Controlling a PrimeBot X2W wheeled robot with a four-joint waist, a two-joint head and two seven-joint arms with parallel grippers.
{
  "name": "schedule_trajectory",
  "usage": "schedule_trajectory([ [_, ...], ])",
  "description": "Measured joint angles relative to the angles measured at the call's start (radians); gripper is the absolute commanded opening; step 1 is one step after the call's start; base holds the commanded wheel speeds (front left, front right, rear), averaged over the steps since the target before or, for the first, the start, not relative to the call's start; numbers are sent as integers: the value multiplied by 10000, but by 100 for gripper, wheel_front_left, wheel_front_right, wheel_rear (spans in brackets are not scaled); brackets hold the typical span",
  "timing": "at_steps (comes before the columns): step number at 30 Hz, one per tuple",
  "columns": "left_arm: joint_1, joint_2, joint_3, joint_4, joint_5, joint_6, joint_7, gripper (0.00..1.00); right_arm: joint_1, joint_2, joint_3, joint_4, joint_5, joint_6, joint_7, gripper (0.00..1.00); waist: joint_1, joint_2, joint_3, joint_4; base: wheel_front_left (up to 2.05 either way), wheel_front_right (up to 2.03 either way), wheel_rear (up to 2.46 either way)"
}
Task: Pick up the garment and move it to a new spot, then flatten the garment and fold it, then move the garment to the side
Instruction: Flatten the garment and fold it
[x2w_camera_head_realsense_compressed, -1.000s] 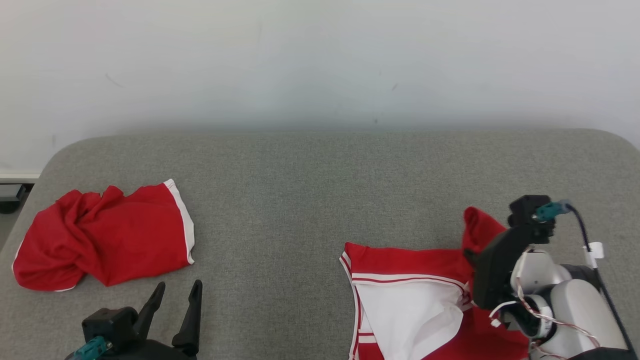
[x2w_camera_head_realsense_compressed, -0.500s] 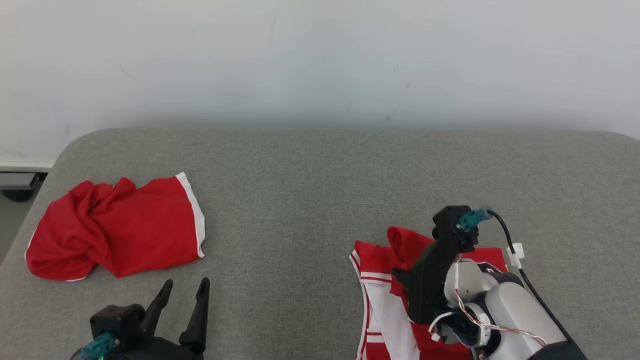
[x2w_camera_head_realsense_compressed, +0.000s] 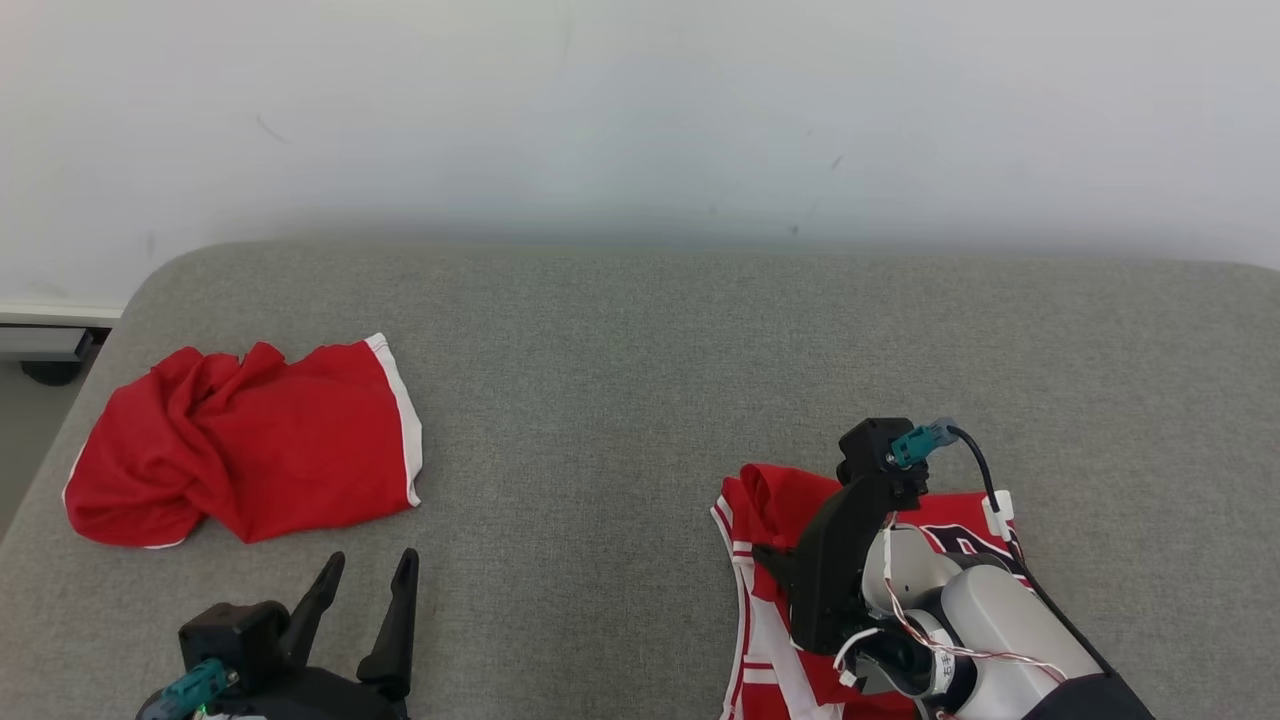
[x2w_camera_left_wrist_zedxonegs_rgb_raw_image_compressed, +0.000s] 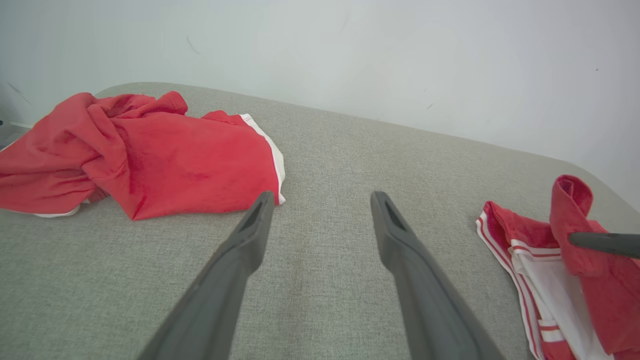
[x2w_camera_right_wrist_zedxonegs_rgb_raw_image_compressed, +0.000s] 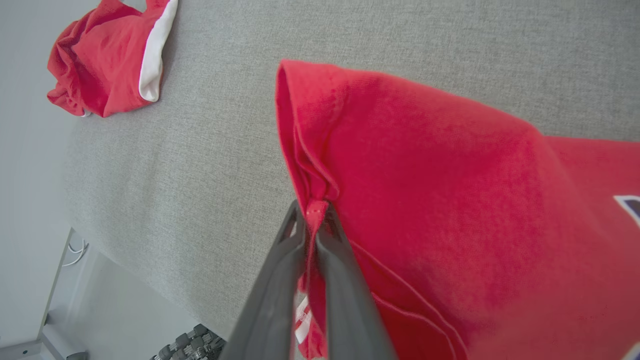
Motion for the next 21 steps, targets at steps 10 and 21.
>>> schedule_trajectory([
  [10, -5, 2, 29, 44, 0, 0, -13, 100, -313, 0, -115, 253, 926, -2, -1237, 100, 0, 0, 68, 8, 0, 0, 0],
  [21, 11, 25, 159, 48, -15, 4, -75, 100, -190, -326, -1486, 46, 173, -4, -2040, 100, 0, 0, 57, -124, 0, 0, 0],
])
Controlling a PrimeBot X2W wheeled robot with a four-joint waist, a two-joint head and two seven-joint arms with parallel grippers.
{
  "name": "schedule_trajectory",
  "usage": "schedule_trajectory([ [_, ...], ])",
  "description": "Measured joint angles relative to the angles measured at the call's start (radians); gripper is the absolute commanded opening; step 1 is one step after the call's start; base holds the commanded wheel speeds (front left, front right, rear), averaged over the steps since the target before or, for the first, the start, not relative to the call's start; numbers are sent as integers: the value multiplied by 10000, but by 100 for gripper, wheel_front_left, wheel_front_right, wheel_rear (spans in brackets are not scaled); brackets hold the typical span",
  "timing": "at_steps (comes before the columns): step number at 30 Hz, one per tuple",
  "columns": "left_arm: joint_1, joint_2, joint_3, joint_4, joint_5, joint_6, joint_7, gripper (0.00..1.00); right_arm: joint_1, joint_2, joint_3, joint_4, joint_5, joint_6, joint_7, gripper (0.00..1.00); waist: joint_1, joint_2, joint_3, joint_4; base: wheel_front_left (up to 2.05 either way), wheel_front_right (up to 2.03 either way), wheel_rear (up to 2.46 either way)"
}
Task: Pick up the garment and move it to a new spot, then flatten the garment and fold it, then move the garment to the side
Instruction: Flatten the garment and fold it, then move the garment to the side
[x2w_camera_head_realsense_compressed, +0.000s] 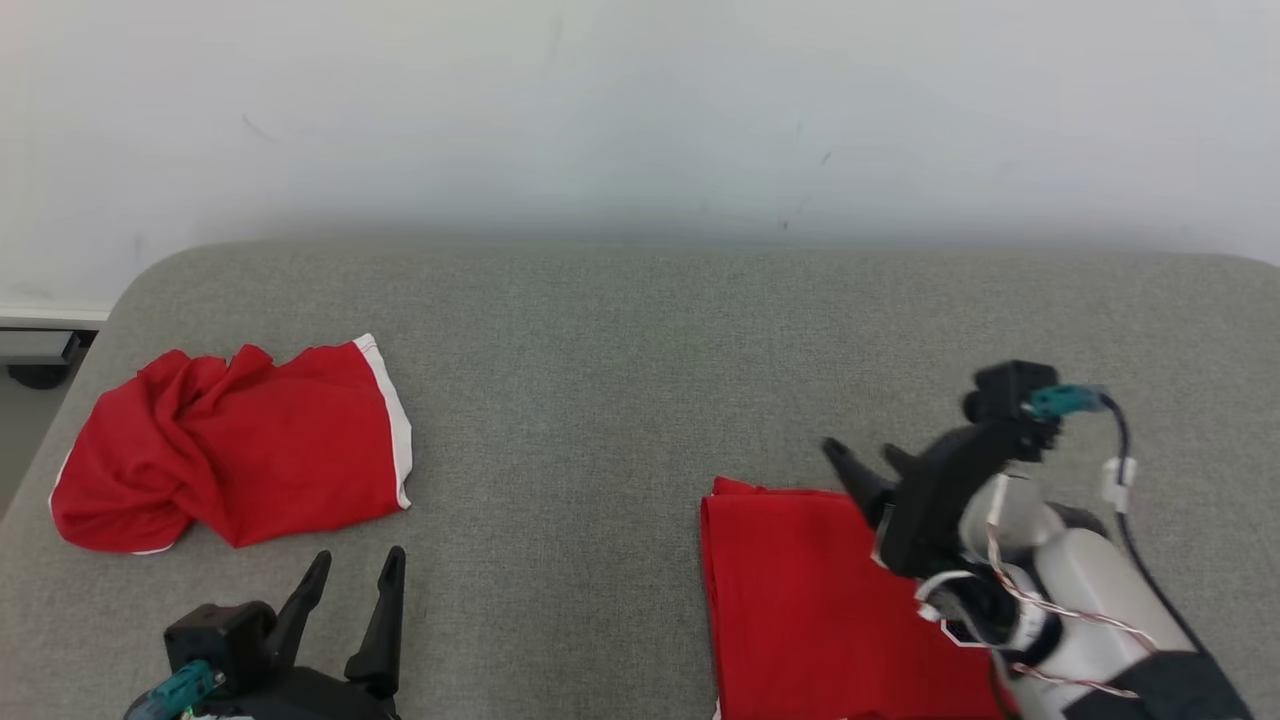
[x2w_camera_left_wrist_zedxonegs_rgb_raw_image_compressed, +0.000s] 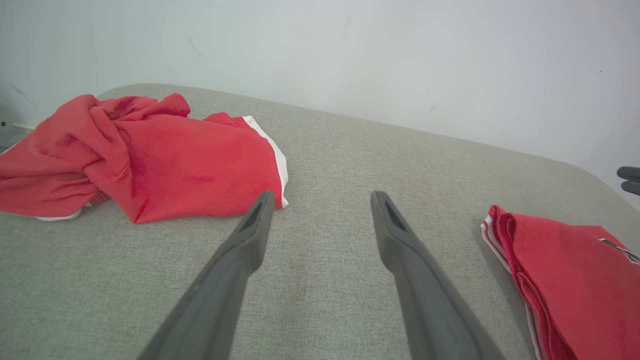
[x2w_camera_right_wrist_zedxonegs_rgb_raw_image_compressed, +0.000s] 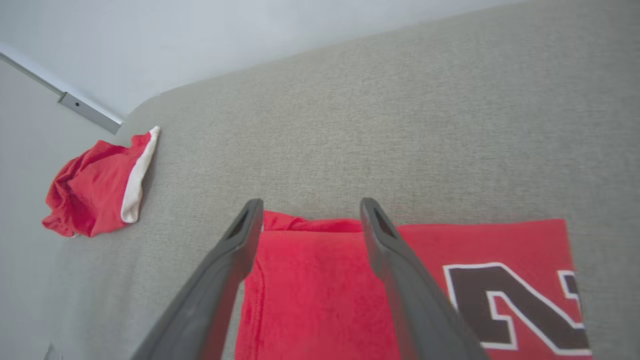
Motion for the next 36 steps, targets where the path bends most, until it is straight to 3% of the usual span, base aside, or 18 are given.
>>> schedule_trajectory([
  [4, 30, 52, 69, 2, -17, 4, -84, 100, 751, -694, -658, -96, -347, -42, -63, 100, 0, 0, -58, -77, 0, 0, 0],
  [9, 237, 81, 105, -12, -61, 13, -130, 100, 1485, -874, -1300, -52, -754, -42, -40, 100, 0, 0, -141, -230, 0, 0, 0],
  [26, 193, 56, -199, -140, -58, 0, -56, 100, 1934, -558, -2780, 600, -1195, -42, 746, 100, 0, 0, -74, -215, 0, 0, 0],
  [36, 187, 84, -165, -142, -58, 0, 31, 100, 1918, -395, -2708, 922, -1413, -42, 1563, 100, 0, 0, 26, -76, 0, 0, 0],
])
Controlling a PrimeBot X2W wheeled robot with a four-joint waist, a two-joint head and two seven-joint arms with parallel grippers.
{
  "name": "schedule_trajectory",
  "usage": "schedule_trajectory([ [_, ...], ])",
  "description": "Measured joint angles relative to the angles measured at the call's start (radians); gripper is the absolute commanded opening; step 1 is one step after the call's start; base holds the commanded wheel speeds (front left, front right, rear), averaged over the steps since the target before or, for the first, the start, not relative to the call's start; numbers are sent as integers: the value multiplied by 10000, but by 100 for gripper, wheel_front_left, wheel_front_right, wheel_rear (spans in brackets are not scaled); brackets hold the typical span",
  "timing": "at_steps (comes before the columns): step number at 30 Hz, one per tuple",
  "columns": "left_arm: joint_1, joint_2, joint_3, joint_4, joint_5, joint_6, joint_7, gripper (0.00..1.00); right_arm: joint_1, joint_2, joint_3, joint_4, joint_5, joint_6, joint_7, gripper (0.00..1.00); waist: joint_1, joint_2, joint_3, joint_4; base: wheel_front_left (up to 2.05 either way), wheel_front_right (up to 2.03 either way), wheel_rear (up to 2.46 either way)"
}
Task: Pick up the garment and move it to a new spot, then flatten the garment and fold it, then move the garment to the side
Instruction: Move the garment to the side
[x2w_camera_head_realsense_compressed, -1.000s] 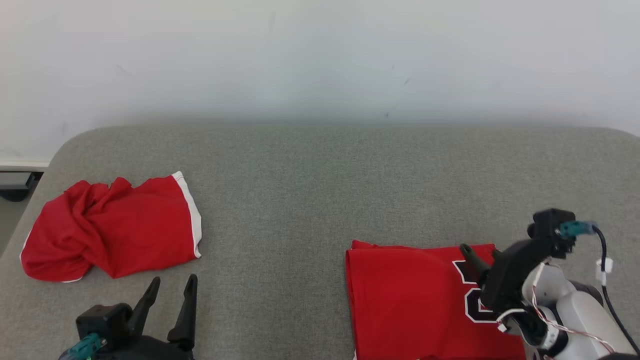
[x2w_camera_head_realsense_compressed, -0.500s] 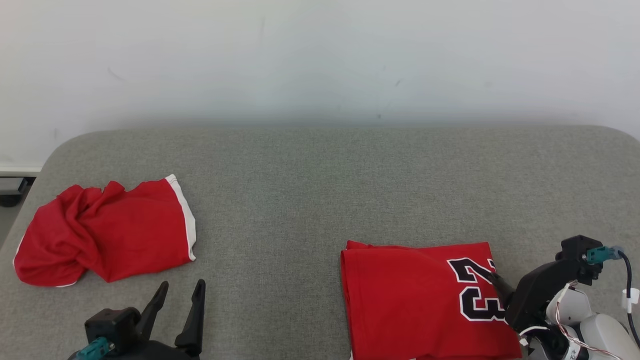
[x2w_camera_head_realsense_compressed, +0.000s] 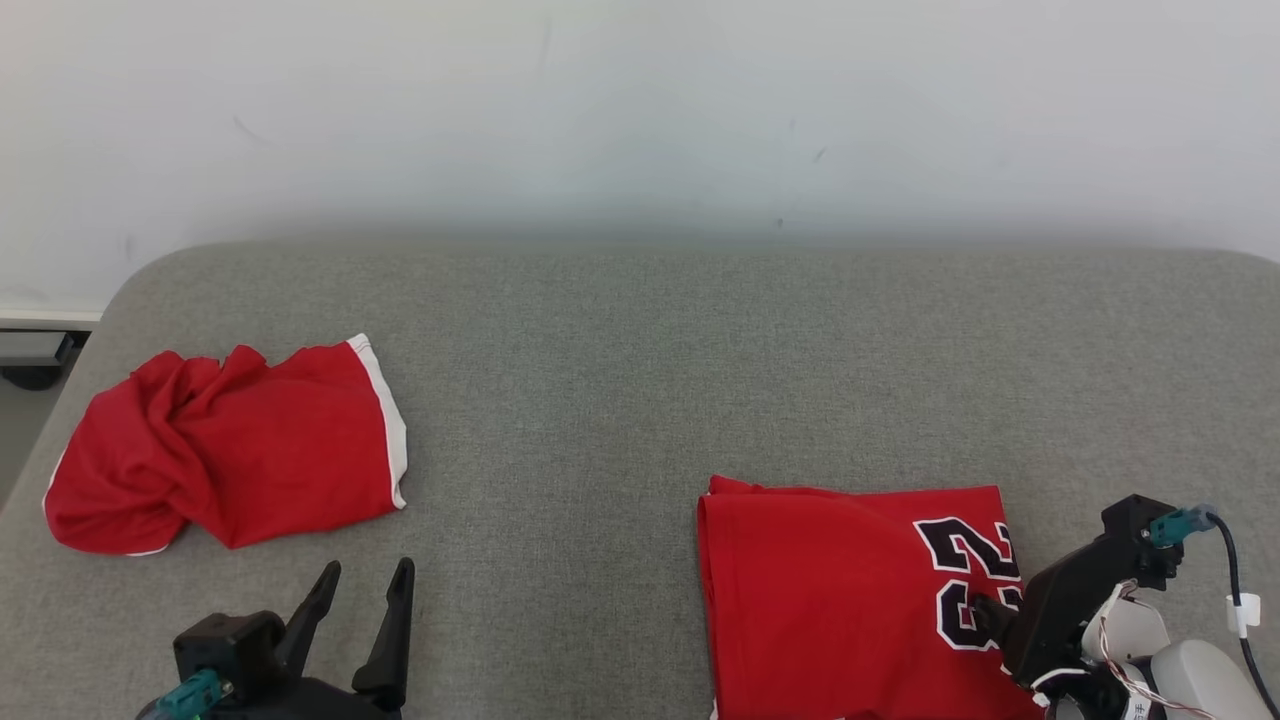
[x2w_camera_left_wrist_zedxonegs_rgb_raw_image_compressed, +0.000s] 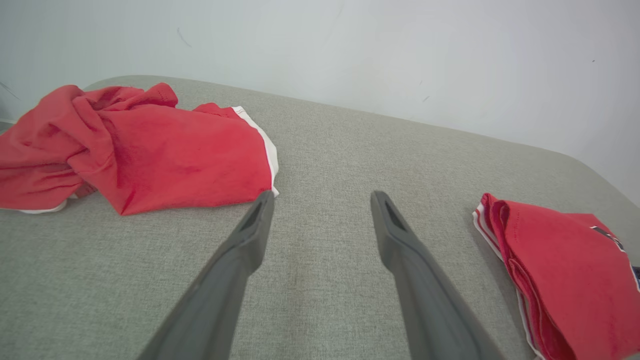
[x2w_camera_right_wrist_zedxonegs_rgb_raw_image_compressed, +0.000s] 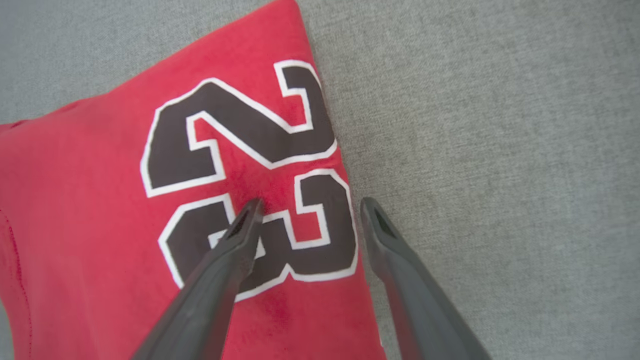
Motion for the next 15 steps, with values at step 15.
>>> schedule_trajectory([
  [15, -269, 17, -65, -196, 6, -13, 79, 100, -656, -75, -476, 224, -571, 0, 953, 100, 1, 1, 452, 248, 0, 0, 0],
])
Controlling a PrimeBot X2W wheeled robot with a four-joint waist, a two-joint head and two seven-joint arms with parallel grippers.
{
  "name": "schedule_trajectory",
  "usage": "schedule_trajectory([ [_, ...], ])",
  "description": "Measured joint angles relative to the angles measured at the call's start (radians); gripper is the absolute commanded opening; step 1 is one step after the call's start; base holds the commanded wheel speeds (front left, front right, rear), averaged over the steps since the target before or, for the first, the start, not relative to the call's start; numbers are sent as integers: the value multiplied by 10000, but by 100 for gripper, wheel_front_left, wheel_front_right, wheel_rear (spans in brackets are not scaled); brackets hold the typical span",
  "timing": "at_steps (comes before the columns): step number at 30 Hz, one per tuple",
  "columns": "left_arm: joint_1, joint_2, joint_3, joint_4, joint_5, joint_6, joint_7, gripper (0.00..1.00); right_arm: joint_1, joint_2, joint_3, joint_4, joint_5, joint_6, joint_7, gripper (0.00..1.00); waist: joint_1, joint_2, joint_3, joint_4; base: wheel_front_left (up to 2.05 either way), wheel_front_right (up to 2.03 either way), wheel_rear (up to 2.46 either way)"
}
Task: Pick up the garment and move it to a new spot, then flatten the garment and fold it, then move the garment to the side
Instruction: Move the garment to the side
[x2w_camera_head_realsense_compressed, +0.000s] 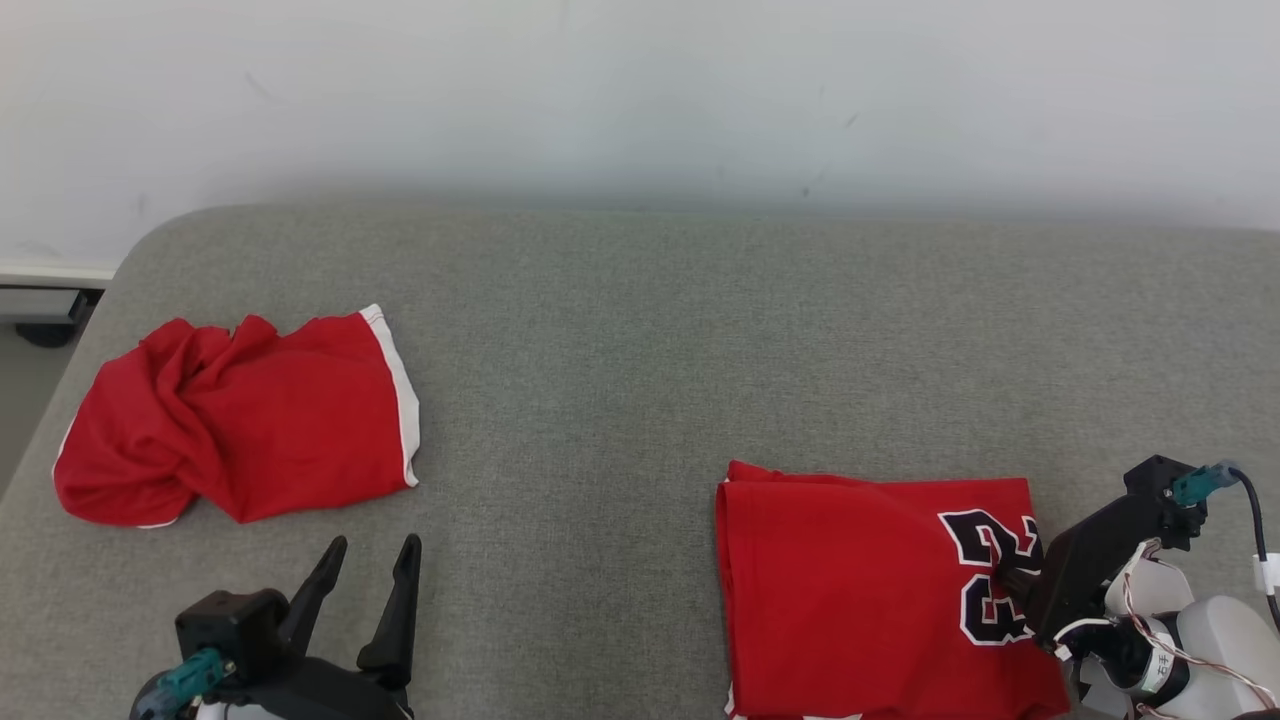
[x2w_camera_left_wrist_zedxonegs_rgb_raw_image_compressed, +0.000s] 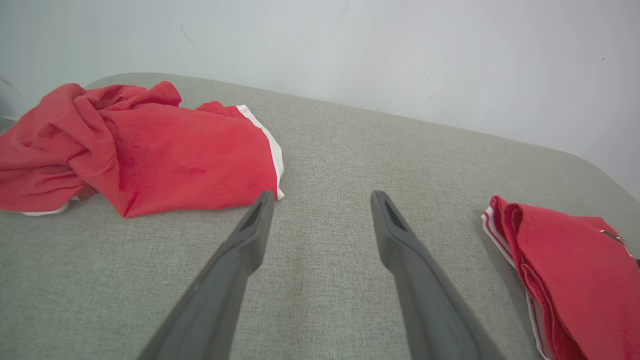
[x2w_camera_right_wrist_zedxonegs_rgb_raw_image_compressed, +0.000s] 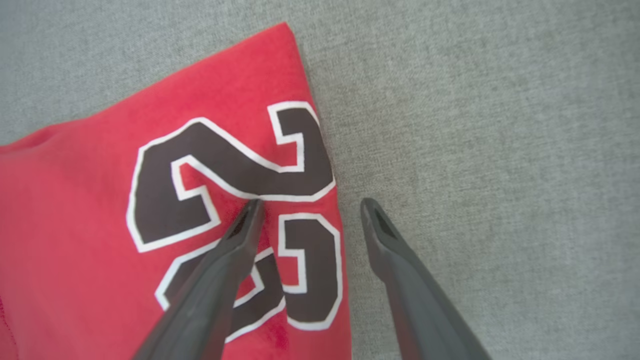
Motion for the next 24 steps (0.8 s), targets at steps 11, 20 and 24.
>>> schedule_trajectory([
  [11, -170, -8, -40, 25, 10, -4, 58, 100, -330, 17, -251, 313, -140, 2, 604, 0, 0, -1, 232, 280, 0, 0, 0],
  [20, -231, -48, -42, 36, 10, 0, 58, 100, -1174, -738, 213, -245, -842, 163, 493, 0, 1, 0, 333, 315, 0, 0, 0],
  [24, -374, -40, -31, 48, 10, 2, 58, 100, -1555, -1425, 29, -207, -1361, 132, 357, 0, 0, 0, 340, 297, 0, 0, 0],
])
